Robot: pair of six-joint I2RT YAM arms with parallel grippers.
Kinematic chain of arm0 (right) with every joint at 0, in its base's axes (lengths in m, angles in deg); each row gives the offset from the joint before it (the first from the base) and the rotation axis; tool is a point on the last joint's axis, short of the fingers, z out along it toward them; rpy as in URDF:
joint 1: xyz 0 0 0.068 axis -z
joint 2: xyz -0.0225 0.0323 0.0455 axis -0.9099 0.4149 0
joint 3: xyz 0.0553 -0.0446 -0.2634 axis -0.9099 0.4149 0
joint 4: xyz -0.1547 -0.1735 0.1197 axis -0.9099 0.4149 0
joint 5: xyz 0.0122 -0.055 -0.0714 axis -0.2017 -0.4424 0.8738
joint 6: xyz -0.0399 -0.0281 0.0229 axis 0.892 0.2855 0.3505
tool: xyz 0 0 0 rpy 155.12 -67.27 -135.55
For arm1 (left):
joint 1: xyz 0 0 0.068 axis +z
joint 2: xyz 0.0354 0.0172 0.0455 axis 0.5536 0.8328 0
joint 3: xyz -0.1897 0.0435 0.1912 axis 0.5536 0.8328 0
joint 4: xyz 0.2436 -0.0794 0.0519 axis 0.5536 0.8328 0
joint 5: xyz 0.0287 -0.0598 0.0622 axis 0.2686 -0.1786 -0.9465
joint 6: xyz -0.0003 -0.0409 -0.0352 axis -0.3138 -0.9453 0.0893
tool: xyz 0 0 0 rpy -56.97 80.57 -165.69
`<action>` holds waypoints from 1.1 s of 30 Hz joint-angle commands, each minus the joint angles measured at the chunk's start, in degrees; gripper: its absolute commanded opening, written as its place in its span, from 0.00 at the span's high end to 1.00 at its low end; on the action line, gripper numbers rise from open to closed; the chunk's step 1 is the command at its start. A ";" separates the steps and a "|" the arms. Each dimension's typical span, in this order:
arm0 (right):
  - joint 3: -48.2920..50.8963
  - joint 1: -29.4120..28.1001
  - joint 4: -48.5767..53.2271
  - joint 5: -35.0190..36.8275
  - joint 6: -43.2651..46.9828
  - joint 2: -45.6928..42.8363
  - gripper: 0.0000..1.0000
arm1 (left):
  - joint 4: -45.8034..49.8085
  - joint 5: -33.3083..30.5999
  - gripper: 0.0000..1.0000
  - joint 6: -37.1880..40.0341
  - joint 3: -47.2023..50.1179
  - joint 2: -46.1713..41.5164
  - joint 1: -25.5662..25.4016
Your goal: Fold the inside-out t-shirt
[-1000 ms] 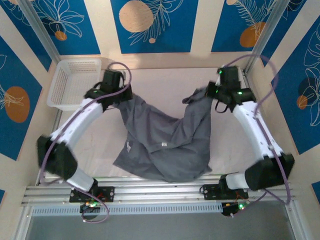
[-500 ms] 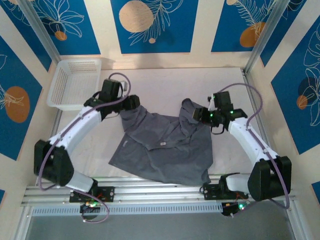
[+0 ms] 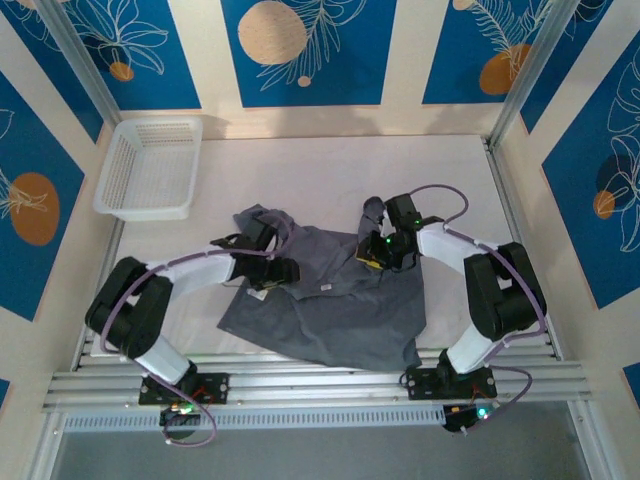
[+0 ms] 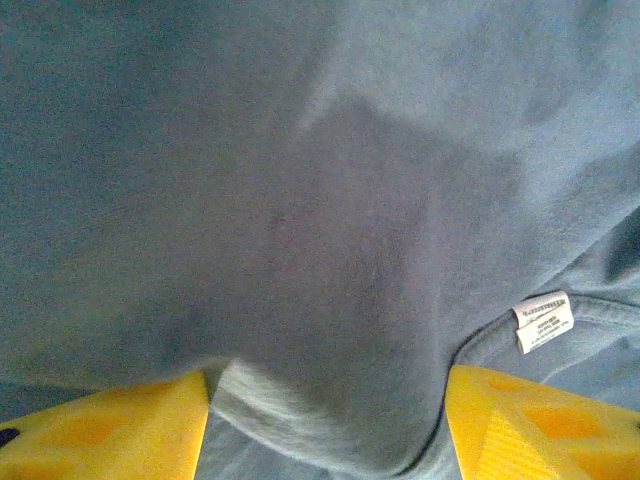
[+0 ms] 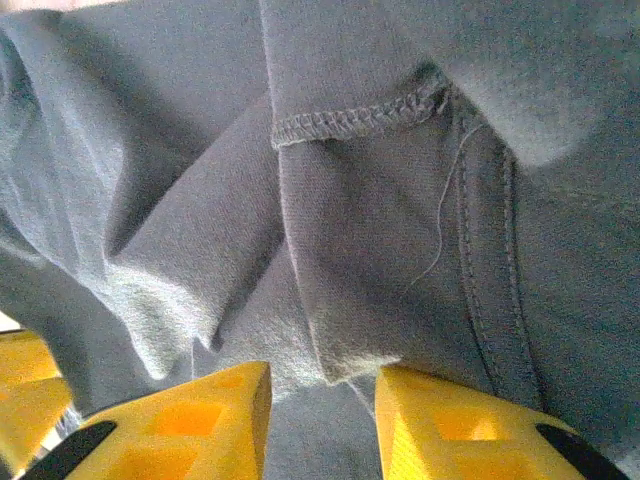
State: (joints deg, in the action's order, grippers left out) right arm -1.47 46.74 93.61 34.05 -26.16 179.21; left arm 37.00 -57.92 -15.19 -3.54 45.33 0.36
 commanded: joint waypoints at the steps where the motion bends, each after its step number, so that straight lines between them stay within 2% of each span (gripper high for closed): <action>1: -1.21 -0.06 2.41 0.48 -0.59 -2.78 0.60 | -4.30 2.27 0.36 -2.50 -1.20 1.82 -0.58; 3: -0.22 0.02 4.09 3.09 -0.36 -5.20 0.54 | -4.47 1.86 0.38 -2.23 -1.88 2.20 -0.58; 4: 0.62 0.09 4.40 4.62 -0.51 -6.90 0.52 | -4.39 1.75 0.43 -1.95 -2.25 2.42 -0.58; 5: 1.63 0.30 4.54 5.87 -0.97 -8.28 0.50 | -4.27 1.61 0.51 -1.88 -2.60 2.58 -0.58; 8: 4.55 1.87 4.47 8.25 -3.79 -12.31 0.48 | -3.95 2.01 0.85 -1.99 -3.10 2.27 -0.58; 10: 6.13 2.31 4.42 10.07 -4.65 -13.54 0.46 | -2.62 1.62 0.96 -1.73 -3.51 1.23 -0.58; 11: 6.62 2.30 4.37 10.56 -4.59 -13.44 0.45 | -1.72 1.34 0.98 -1.33 -3.83 0.65 -0.58; 15: 6.87 1.98 2.99 7.86 -4.44 -10.39 0.41 | 1.92 -0.52 0.99 0.33 -5.06 -1.51 -0.56; 18: 6.21 1.34 0.49 5.16 -5.01 -7.38 0.44 | 2.94 -1.11 0.97 0.56 -5.21 -2.48 -0.49; 20: 5.43 1.17 -0.72 3.84 -5.11 -5.51 0.56 | 3.21 -1.57 0.95 0.47 -5.03 -3.12 -0.49; 24: 4.08 1.32 -0.73 2.99 -4.93 -4.80 0.95 | 4.27 -2.13 1.00 0.77 -4.94 -4.71 -0.41; 25: 4.14 1.34 -0.47 3.05 -4.60 -5.60 1.00 | 5.19 -2.37 1.00 1.06 -5.03 -5.40 -0.41; 29: 7.41 1.38 0.61 5.98 -4.11 -12.67 1.00 | 8.87 -2.73 1.00 2.86 -4.14 -9.43 -0.41; 33: 15.24 1.09 -0.99 7.90 -7.65 -28.94 1.00 | 10.75 0.22 1.00 3.64 -2.00 -15.88 -0.65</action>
State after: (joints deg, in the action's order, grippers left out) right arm 10.86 48.23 92.19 40.98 -31.60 158.32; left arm 43.90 -59.36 -13.40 -6.53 33.70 0.06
